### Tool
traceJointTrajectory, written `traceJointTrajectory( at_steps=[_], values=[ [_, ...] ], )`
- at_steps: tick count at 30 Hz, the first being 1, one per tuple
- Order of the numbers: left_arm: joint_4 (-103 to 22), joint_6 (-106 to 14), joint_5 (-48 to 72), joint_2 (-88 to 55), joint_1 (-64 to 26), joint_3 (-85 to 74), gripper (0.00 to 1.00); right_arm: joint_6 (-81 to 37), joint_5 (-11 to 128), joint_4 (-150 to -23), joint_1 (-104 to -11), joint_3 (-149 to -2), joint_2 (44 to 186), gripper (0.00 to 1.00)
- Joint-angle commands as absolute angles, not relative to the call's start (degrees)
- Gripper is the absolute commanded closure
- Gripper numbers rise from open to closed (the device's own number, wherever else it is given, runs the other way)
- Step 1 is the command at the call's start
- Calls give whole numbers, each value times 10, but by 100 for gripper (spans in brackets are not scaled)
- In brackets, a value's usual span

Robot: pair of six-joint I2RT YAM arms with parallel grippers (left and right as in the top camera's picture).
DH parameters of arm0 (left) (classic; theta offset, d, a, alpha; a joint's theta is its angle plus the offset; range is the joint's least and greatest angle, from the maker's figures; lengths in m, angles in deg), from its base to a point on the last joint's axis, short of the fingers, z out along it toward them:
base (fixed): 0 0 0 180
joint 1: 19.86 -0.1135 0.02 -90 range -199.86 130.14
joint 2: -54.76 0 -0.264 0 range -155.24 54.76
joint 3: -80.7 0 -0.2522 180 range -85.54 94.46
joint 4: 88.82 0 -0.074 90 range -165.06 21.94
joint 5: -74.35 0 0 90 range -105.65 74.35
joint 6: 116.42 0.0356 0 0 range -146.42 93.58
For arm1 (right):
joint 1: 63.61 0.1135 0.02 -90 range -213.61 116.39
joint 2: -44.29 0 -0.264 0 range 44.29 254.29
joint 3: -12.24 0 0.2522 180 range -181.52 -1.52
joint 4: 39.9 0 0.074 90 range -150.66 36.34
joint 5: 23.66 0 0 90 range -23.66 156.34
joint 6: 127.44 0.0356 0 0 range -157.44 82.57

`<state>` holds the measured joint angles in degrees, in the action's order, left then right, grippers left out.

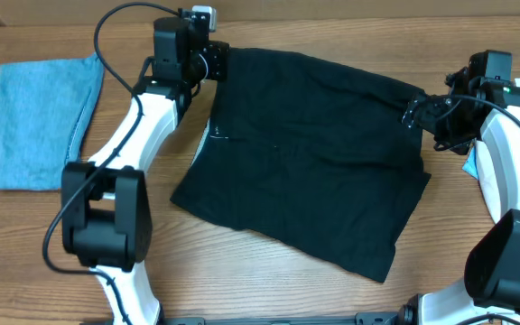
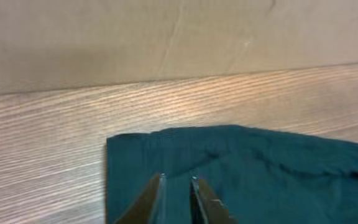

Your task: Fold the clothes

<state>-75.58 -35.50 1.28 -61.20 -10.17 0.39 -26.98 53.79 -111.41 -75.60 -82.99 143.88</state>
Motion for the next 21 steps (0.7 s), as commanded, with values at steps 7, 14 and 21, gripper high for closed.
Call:
traceJointTrajectory(
  at_steps=[7,14,21],
  values=[
    [-810,-363,4,-847,-75,124,85,-272,542,-1111,-755,-829,1434,0],
    [-710,-345,-166,-860,-78,130,88,-272,542,-1111,-755,-829,1434,0],
    [-650,-357,-184,-857,-97,130,87,-272,542,-1111,-755,-829,1434,0]
  ],
)
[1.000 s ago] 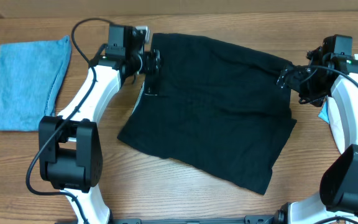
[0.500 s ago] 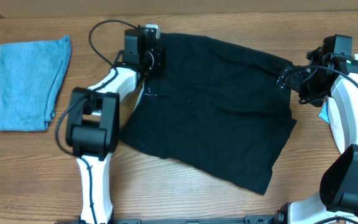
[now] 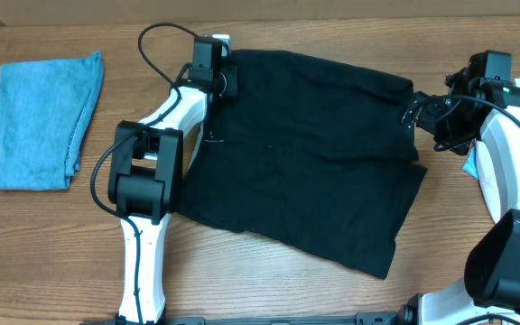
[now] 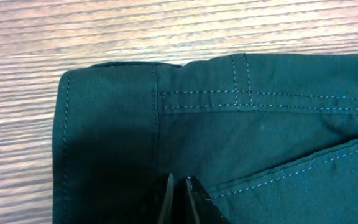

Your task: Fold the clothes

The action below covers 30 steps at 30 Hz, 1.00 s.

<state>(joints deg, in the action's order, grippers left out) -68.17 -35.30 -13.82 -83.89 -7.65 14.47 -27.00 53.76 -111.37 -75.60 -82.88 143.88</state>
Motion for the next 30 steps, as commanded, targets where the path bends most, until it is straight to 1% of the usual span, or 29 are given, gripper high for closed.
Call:
traceJointTrajectory(
  at_steps=[1,2,6,9,11,14,16,18,21,22,23,24,26,27,28,30],
  values=[
    [-648,-357,-184,-851,-97,130,87,-272,542,-1111,-755,-829,1434,0],
    [-649,-357,-184,-837,-97,130,89,-272,542,-1111,-755,-829,1434,0],
    [-646,-357,-186,-738,-97,130,89,-272,542,-1111,-755,-829,1434,0],
    [-607,-369,-186,-658,-97,130,91,-272,542,-1111,-755,-829,1434,0],
    [-554,-397,-186,-602,-97,130,92,-272,542,-1111,-755,-829,1434,0],
    [-411,-419,-161,-507,-97,130,92,-272,542,-1111,-755,-829,1434,0],
    [-333,-419,-145,-477,-97,130,91,-272,542,-1099,-755,-829,1434,0],
    [-257,-419,-111,-461,-97,130,91,-268,487,-1154,-755,-829,1434,0],
    [-177,-419,-99,-461,-97,130,83,-270,481,-1186,-755,-829,1434,0],
    [-158,-419,-98,-461,-97,129,77,-270,480,-1186,-755,-829,1434,2],
    [-154,-419,-98,-461,-97,125,74,-270,480,-1186,-752,-829,1434,7],
    [-153,-419,-96,-461,-97,111,73,-275,480,-1183,-739,-828,1434,34],
    [-161,-423,-85,-461,-97,78,82,-275,480,-1176,-717,-828,1434,67],
    [-181,-423,-74,-462,-97,48,89,-280,481,-1158,-693,-828,1434,92],
    [-203,-423,-63,-462,-97,21,95,-285,485,-1138,-678,-827,1434,96],
    [-249,-423,-29,-462,-97,-31,96,-285,489,-1086,-648,-819,1435,96]
  ],
)
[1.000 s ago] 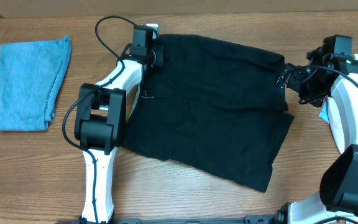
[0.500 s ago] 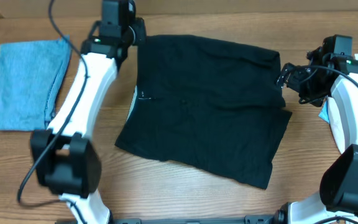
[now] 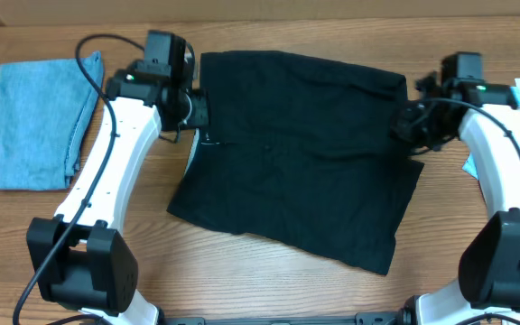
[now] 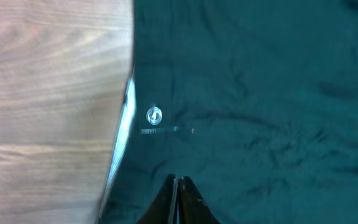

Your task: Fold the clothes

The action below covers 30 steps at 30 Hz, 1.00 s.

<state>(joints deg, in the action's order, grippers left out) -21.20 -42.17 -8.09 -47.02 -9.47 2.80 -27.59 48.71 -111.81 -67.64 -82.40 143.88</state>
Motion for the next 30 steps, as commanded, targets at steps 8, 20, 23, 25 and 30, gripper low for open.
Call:
traceJointTrajectory(
  at_steps=[8,20,23,25,30],
  values=[
    [-357,-432,-24,-462,-93,-114,96,-283,473,-930,-594,-737,1545,96],
    [-349,-431,-71,-462,-93,-124,87,-285,469,-952,-595,-904,1588,96],
    [-348,-431,-71,-462,-93,-124,83,-285,491,-834,-595,-910,1597,92],
    [-349,-431,-73,-462,-93,-124,82,-284,528,-778,-595,-910,1618,93],
    [-350,-431,-152,-462,-93,-124,81,-283,618,-702,-604,-910,1712,95]
  ],
)
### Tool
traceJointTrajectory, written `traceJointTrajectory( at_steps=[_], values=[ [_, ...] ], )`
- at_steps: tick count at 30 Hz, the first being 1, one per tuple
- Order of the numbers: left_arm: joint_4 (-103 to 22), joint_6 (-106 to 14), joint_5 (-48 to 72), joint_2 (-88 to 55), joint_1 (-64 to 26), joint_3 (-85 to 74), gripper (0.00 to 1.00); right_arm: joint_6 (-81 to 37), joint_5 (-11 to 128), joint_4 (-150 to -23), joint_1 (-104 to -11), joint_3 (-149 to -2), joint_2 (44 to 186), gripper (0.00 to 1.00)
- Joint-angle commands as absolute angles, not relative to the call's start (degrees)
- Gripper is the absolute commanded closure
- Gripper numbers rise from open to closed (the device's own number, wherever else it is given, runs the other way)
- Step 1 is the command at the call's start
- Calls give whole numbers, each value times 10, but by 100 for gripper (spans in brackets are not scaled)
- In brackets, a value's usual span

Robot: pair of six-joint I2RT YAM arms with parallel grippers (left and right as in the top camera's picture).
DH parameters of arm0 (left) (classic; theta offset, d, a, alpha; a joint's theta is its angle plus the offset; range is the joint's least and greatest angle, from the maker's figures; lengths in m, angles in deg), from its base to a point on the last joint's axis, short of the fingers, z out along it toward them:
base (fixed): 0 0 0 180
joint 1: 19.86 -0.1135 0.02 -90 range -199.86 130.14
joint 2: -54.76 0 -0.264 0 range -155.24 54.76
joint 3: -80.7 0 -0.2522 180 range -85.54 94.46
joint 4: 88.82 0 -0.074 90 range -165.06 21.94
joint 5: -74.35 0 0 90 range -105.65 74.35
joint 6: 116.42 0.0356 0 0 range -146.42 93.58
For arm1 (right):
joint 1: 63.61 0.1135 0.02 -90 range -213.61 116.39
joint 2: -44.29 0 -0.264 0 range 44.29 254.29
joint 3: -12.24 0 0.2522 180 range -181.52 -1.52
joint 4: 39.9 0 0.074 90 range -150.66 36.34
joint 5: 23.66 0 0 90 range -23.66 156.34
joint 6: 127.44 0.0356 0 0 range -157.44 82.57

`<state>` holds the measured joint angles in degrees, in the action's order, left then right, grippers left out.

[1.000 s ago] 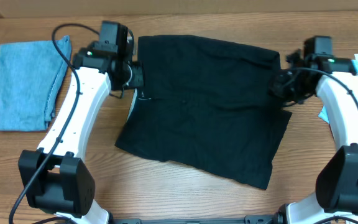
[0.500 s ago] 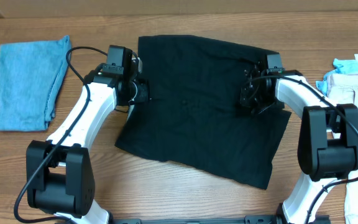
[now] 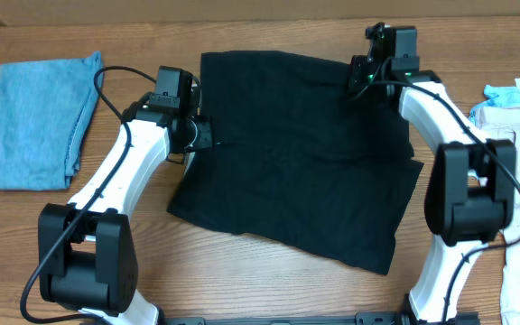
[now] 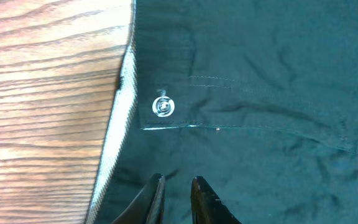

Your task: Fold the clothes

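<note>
Black shorts (image 3: 305,171) lie spread flat in the middle of the wooden table (image 3: 269,289). My left gripper (image 3: 199,135) hangs over their left edge. In the left wrist view the gripper (image 4: 177,190) is open by a narrow gap just above the dark cloth (image 4: 278,93), below a metal snap button (image 4: 162,106). Nothing is held between its fingers. My right gripper (image 3: 366,79) is over the shorts' far right part near the top hem. Its fingers are too small in the overhead view to tell open from shut.
A folded blue towel (image 3: 39,122) lies at the table's far left. Pale garments (image 3: 517,117) are heaped at the right edge, beside the right arm's base. A wall runs along the far side of the table.
The left gripper's jaws, shut before, now stand slightly apart at the same spot by the snap button. The right gripper has moved from the shorts' right edge to their far right top part.
First the left gripper was at the shorts' far left corner and the right gripper at their right corner. Then the left gripper was low over that corner. Later it was shut by the snap button on the left edge. Now it is slightly open there, and the shorts lie flatter.
</note>
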<state>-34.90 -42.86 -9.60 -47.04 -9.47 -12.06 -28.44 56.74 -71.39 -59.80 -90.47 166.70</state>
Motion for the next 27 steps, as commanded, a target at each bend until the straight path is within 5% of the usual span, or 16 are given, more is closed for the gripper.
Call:
traceJointTrajectory(
  at_steps=[1,8,10,11,13,20,22,27],
  values=[
    [-351,-431,-165,-462,-93,-124,80,-283,618,-692,-608,-910,1732,95],
    [-354,-431,-176,-462,-93,-124,81,-283,618,-679,-619,-941,1709,94],
    [-348,-427,-193,-461,-94,-124,87,-283,618,-714,-622,-958,1660,78],
    [-341,-427,-201,-456,-94,-123,96,-282,618,-748,-627,-966,1625,75],
    [-320,-428,-190,-424,-94,-122,95,-258,618,-845,-640,-972,1542,71],
    [-170,-494,-181,-267,-93,-122,71,-186,617,-1152,-657,-972,1364,70],
    [-112,-494,-181,-265,-93,-122,37,-144,616,-1244,-657,-972,1357,64],
    [-55,-493,-169,-265,-93,-122,17,-118,616,-1385,-657,-941,1355,63]
  ],
)
